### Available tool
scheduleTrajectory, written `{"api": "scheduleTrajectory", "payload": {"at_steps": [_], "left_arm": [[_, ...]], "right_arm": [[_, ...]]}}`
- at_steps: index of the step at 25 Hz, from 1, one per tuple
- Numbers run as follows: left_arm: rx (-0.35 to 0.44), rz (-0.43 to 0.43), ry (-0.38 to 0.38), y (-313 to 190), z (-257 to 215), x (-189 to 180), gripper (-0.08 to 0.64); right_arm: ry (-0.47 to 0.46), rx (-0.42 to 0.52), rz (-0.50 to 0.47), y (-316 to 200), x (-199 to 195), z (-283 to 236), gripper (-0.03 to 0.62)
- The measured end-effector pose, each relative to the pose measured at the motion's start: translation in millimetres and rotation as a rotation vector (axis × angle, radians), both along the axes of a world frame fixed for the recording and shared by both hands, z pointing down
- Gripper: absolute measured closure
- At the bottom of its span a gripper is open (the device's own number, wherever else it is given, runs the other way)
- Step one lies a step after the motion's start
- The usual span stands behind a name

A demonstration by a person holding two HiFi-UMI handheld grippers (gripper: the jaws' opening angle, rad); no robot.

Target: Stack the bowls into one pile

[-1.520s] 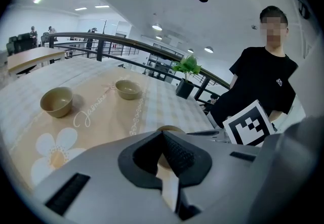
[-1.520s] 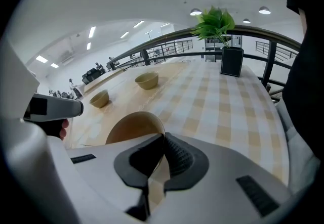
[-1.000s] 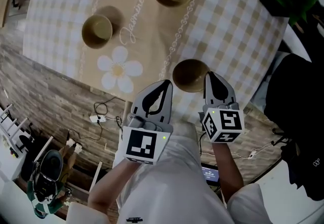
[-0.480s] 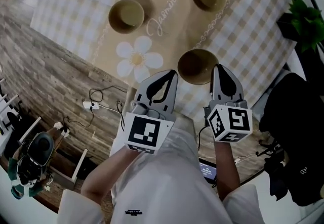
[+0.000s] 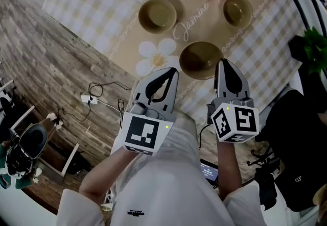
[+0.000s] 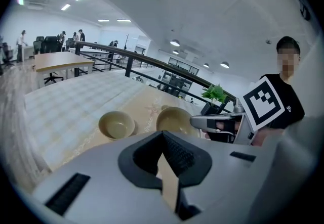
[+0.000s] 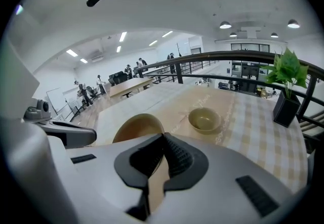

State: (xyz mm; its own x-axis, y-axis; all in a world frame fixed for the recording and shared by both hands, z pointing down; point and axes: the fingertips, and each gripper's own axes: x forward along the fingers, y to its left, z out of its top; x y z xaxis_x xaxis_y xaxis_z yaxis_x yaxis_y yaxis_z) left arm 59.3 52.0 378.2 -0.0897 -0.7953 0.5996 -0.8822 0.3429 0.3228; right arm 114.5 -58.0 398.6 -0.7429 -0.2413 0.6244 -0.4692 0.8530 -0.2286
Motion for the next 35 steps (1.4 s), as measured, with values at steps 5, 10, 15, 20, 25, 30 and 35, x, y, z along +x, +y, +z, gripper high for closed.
{"api": "scheduleTrajectory", "payload": {"at_steps": [5, 10, 15, 20, 25, 30, 35], "left_arm": [[0.029, -0.064, 0.001, 10.0, 0.6, -33.5, 0.541], [0.065, -0.107, -0.013, 17.9, 0.4, -64.6, 0.541], [0.064, -0.113, -0.006, 23.5, 0.7, -91.2, 0.541], [0.042, -0.101, 0.006, 30.7, 11.4, -112.1, 0.541], [0.04, -0.103, 0.017, 32.1, 20.8, -127.8, 0.541], [0.001, -0.082, 0.04, 30.2, 35.4, -140.6, 0.541], [0.013, -0.079, 0.038, 22.5, 47.5, -153.6, 0.541]], "right_arm": [[-0.005, 0.016, -0.028, 3.8, -36.0, -1.7, 0.553], [-0.005, 0.012, -0.037, 16.3, -68.9, 3.2, 0.552], [0.003, 0.014, -0.021, 20.7, -97.0, 3.7, 0.552], [0.013, 0.006, -0.019, 27.9, -123.4, 13.5, 0.552], [0.025, 0.001, -0.007, 30.7, -139.3, 26.5, 0.552], [0.045, -0.01, 0.003, 28.1, -154.0, 44.2, 0.552], [0.064, -0.018, 0.018, 25.8, -162.3, 61.4, 0.552]]}}
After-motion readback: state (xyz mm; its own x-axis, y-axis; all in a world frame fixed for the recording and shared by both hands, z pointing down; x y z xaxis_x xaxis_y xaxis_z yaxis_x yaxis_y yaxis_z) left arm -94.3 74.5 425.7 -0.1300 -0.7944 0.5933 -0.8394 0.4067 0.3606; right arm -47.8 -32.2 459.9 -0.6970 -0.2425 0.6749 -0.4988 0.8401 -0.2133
